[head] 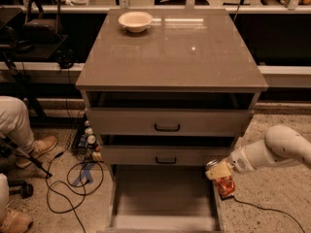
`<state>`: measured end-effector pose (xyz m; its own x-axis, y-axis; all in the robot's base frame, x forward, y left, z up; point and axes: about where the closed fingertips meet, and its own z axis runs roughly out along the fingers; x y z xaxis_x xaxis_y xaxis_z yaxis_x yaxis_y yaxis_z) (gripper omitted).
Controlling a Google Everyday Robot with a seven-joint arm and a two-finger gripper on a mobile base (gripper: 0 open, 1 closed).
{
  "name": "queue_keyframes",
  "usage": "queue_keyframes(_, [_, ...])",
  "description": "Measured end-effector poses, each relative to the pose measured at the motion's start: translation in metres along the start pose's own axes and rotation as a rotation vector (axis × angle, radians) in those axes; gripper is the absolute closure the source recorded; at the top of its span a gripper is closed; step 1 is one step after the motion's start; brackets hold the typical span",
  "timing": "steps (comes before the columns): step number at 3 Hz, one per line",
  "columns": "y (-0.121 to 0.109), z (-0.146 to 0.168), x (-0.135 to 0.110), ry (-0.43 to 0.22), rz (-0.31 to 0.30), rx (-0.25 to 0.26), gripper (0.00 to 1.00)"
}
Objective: Place coke can into bottom drawer
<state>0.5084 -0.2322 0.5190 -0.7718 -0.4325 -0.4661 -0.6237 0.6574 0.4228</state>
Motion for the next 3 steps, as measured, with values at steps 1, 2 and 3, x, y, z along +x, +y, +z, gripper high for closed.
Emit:
queue_keyframes(1, [-0.027, 0.079, 0.025, 0.004, 0.061, -0.022, 1.00])
queue_keyframes(2, [-0.027, 0.082, 0.026, 0.001, 0.062, -0.024, 1.00])
queue_keyframes(3, [-0.029, 0.122, 0.037, -0.038, 0.087, -0.040, 1.00])
